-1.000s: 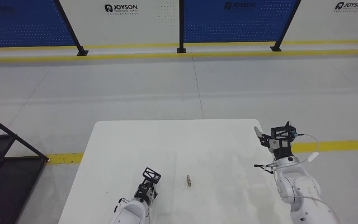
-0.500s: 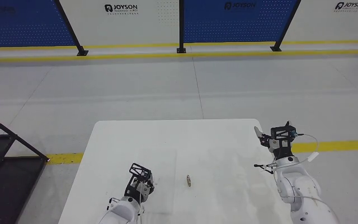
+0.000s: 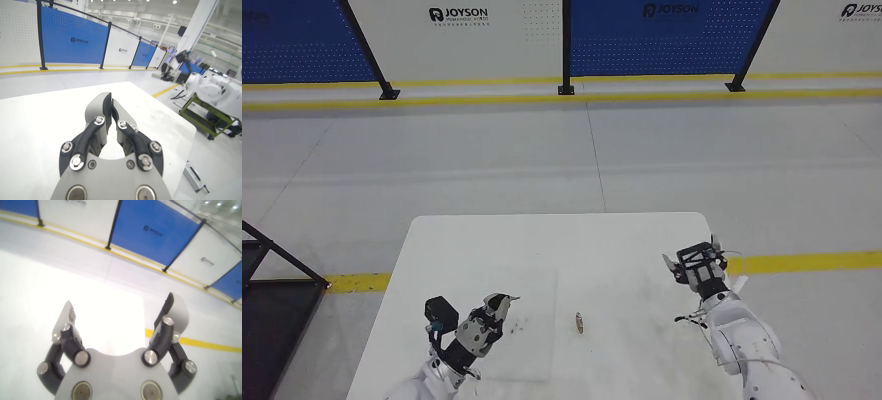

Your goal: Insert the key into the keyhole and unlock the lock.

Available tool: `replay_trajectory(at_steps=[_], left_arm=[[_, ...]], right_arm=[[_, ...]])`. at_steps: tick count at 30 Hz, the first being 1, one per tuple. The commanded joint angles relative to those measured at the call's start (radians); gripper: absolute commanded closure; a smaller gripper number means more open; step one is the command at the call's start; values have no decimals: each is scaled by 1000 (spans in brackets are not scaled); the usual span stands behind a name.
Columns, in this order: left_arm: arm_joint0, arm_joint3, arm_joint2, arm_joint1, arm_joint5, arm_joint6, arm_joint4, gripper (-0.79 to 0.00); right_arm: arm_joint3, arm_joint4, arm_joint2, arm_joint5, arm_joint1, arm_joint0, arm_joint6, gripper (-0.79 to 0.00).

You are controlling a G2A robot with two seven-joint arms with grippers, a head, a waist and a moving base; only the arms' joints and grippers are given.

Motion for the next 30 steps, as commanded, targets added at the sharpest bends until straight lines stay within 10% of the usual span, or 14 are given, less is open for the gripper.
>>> replay_trajectory(at_steps=[1,26,30], left_arm=[[-9,24,1,1,-30,33,9,0],[-9,24,1,1,-30,33,9,0],[-9,24,1,1,-30,33,9,0]], right_arm=[[-2,-51,-47,-9,-2,-20,1,-785],[116,-28,-427,-101,-53,-14,-7,-785],[152,16,-454,-62,-66,17,-4,-413]])
